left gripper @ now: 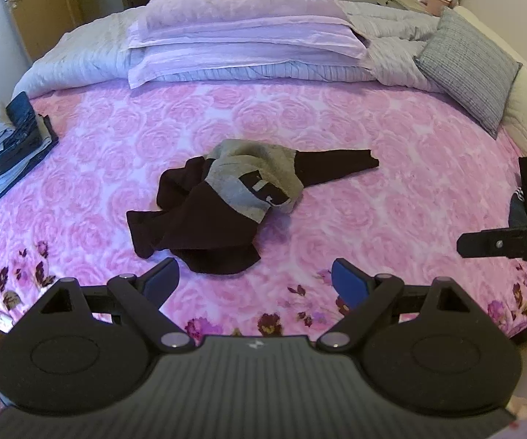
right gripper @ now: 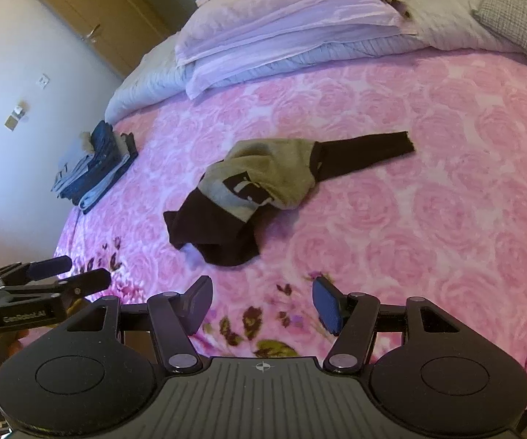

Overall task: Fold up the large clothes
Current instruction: 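Move the left gripper toward the crumpled sweater's grey shoulder, then grasp the sweater with the left gripper while the right gripper grasps it too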

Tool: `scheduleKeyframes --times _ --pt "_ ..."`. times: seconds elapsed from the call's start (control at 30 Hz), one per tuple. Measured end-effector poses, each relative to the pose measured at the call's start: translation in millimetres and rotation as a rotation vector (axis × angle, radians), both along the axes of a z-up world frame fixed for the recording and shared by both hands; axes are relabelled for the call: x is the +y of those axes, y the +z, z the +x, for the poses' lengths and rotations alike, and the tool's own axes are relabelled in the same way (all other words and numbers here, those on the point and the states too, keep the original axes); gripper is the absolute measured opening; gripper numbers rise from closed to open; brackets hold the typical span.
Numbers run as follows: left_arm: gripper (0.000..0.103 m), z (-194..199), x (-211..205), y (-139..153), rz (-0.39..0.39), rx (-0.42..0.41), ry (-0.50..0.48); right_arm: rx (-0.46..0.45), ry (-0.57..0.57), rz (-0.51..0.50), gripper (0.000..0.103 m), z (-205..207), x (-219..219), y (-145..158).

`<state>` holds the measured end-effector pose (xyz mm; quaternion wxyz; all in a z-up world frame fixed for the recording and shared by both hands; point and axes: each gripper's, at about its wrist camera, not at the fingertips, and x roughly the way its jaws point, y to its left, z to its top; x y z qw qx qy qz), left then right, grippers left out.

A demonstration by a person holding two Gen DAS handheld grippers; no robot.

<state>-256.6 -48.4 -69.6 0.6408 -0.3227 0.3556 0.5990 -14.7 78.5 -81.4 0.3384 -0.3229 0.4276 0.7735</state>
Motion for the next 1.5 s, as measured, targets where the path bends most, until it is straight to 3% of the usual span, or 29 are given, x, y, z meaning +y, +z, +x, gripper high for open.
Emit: scheduleKeyframes --times 0.23,0.7,0.87,1.03,1.23,1.4,1.5 --pt "0.088 -12 28 -5 -0.014 -0.002 -0.083 -0.031 -0.047 -0.012 0.058 -18 5 -8" --pt "0.088 -69 116 -28 -0.092 0.0 -0.341 -0.099 -0.256 -0.09 0.058 -102 30 -34" --pt "0.088 -77 138 -51 -0.107 -0.002 -0.429 -0.128 -0.361 -0.101 0.058 -113 33 -44" --pt "0.088 -60 151 -83 -0.096 0.04 -0.475 -0.165 -0.431 -0.139 0.058 -97 33 -57" --pt "0.088 -7 158 -133 -0.002 0.197 -0.564 -0.209 -0.469 -0.195 0.058 -52 51 -81" --pt "0.088 48 162 -186 0.064 0.393 -0.636 -0.237 -0.466 -0.229 0.058 -9 78 -99" --pt "0.088 72 169 -229 0.084 0.561 -0.707 -0.251 -0.46 -0.245 0.058 15 91 -113"
